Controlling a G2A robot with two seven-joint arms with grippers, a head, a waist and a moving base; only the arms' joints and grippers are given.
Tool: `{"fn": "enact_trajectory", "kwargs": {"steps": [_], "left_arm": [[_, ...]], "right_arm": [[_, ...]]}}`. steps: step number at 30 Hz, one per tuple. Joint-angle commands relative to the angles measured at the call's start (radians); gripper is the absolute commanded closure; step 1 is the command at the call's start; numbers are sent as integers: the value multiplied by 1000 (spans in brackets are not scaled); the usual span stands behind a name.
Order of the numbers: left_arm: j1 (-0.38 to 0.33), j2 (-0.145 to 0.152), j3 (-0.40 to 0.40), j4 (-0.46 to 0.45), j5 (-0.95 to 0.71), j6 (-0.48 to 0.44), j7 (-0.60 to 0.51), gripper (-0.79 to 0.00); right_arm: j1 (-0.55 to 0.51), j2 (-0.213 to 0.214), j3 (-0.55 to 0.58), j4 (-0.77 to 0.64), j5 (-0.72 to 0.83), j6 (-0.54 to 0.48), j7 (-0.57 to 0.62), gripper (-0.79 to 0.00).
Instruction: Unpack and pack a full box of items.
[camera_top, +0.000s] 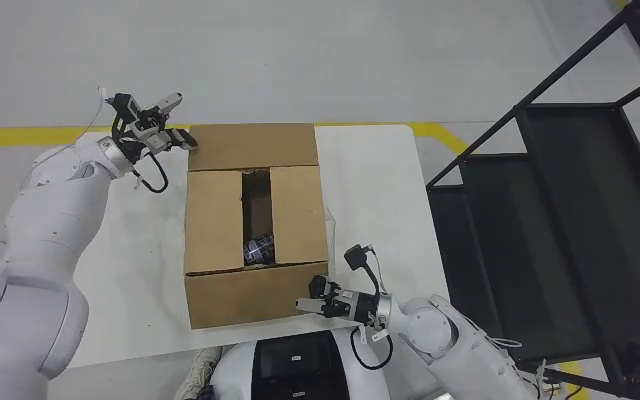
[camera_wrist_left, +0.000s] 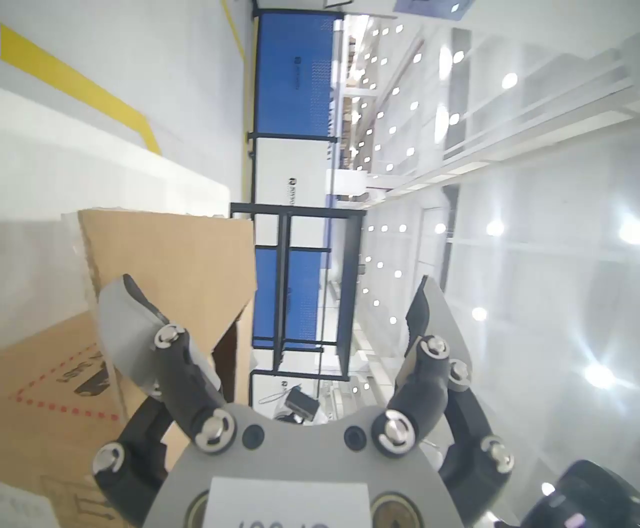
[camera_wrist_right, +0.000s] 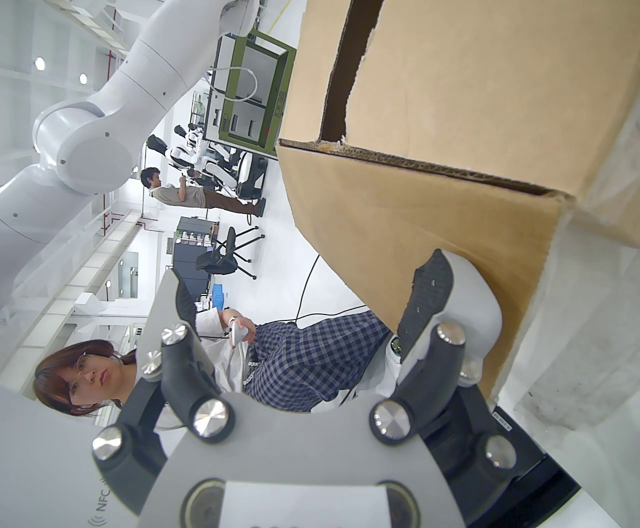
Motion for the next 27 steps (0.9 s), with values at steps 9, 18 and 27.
{"fn": "enact_trajectory", "kwargs": {"steps": [9,18,27], "left_arm": [[50,72,-122,-43,-89,19,-231,-785],[155,189,-209,-213,81,81,-293,-785],[270,247,-286,-377,84,136,-348,-785]], "right_arm": [[25,-5,-33,-168,-54,97,12,-785],[240,-53,-181,-186,-67,419,20,-785],[428,-120,-316,-35,-26,596,-66,-785]]}}
